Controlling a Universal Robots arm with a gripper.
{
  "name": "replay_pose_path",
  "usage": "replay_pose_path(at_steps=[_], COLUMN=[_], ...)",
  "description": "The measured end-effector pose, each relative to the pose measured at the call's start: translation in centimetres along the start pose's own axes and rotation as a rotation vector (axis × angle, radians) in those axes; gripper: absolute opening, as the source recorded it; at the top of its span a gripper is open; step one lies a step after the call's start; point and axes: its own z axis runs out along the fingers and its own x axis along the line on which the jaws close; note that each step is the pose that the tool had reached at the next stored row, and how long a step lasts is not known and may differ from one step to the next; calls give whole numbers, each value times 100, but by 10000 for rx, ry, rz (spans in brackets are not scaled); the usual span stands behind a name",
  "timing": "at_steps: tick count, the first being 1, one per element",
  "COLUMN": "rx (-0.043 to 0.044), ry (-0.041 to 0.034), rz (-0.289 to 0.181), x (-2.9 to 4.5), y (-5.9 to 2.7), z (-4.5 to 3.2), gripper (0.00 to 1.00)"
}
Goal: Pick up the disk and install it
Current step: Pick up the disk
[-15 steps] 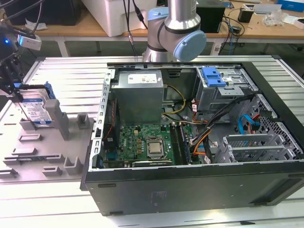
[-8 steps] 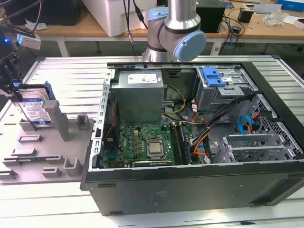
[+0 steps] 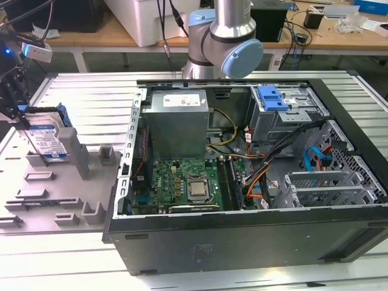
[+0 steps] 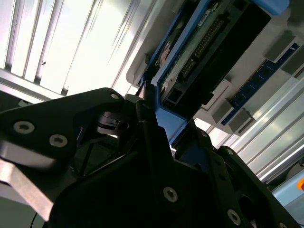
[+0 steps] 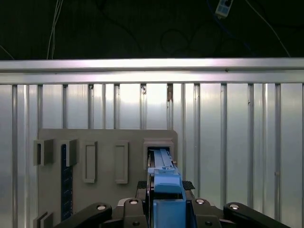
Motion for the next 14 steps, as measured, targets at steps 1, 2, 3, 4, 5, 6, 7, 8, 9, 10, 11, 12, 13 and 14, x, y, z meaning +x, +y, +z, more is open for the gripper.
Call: replay_pose_path(at_steps=[1,2,3,4,5,6,7,8,9,10,11,12,13,14], rx=[2,1,2,1,1,2,3,0,1,2,2,2,3,1], ry=[0,1,1,1,0,-4,-5,-4,-6,-7,-9,-10,-11,-10], rz=[0,0,0,-1,0,0,0,0,0,0,0,0,0,0], x=[0,0,0,1,0,0,1,1,2,2,3,4,6,8], y=[0,1,1,1,1,1,1,1,1,1,1,2,2,3], z=[0,-1,0,0,-1,0,-1,-12,-25,-43,-64,-82,-119,-152], gripper=[37,37,37,37,37,37,37,37,37,37,37,37,37,37])
